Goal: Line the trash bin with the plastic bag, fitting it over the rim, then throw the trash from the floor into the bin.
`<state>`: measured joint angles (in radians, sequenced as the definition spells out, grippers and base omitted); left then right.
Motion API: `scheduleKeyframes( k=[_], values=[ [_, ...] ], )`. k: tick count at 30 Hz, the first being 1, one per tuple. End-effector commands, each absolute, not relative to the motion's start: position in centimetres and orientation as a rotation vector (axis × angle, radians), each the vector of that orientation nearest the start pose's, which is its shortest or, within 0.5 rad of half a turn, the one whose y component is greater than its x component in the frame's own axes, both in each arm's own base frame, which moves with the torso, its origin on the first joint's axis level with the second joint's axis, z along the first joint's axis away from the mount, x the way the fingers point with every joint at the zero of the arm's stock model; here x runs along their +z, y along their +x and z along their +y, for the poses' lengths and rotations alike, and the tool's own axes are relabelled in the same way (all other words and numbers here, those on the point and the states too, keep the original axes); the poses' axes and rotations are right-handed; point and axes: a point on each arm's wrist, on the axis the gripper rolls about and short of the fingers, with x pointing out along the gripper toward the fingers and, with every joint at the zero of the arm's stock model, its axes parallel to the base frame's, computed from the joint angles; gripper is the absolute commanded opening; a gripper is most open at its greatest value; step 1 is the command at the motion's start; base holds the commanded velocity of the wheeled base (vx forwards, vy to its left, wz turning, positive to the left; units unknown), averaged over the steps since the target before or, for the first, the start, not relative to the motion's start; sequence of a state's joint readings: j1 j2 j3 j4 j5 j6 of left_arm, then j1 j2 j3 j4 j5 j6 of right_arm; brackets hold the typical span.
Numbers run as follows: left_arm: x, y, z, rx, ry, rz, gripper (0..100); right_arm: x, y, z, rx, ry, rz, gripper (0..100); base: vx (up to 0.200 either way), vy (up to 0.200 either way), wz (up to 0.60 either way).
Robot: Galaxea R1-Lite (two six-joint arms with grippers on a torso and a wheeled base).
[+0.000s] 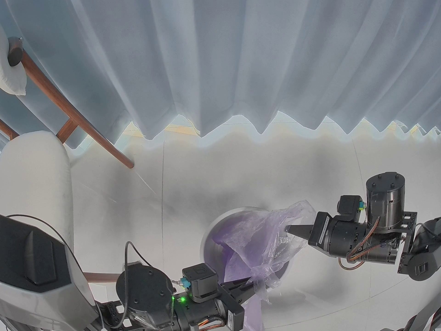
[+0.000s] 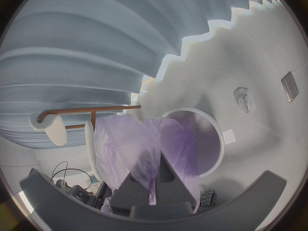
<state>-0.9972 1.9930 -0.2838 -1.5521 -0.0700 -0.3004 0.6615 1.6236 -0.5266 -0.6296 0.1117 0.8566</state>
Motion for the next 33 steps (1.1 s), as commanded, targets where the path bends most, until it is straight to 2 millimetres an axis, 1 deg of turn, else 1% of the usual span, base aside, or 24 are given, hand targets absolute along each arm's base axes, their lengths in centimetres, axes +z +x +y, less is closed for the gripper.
scheduleKeyframes(
  k=[1, 12, 16, 17, 23, 30, 33],
  values=[
    [7.5, 15.0, -23.2, -1.028, -0.201, 0.3, 0, 13.3, 19.8, 15.8, 0.51, 0.667, 0.747, 0, 0.0, 0.0, 0.0],
    [7.7, 15.3, -23.3, -1.022, -0.207, 0.288, 0, 13.6, 20.0, 15.7, 0.463, 0.655, 0.701, 0, 0.0, 0.0, 0.0],
    [7.7, 15.3, -23.3, -1.022, -0.207, 0.288, 0, 12.6, 19.5, 15.4, 0.473, 0.571, 0.715, 0, 0.0, 0.0, 0.0],
    [7.7, 15.3, -23.3, -1.023, -0.208, 0.286, 0, 12.5, 19.4, 15.3, 0.477, 0.546, 0.712, 100, 0.0, 0.0, 0.0],
    [7.5, 14.9, -23.2, -1.03, -0.202, 0.297, 0, 12.1, 19.2, 15.0, 0.429, 0.472, 0.667, 100, 0.0, 0.0, 0.0],
    [7.3, 14.7, -23.1, -1.032, -0.195, 0.311, 0, 11.8, 18.9, 14.6, 0.453, 0.395, 0.59, 100, 0.0, 0.0, 0.0],
    [7.2, 14.1, -23.2, -1.051, -0.187, 0.323, 0, 11.5, 18.9, 14.5, 0.452, 0.369, 0.583, 100, 0.0, 0.0, 0.0]
  ],
)
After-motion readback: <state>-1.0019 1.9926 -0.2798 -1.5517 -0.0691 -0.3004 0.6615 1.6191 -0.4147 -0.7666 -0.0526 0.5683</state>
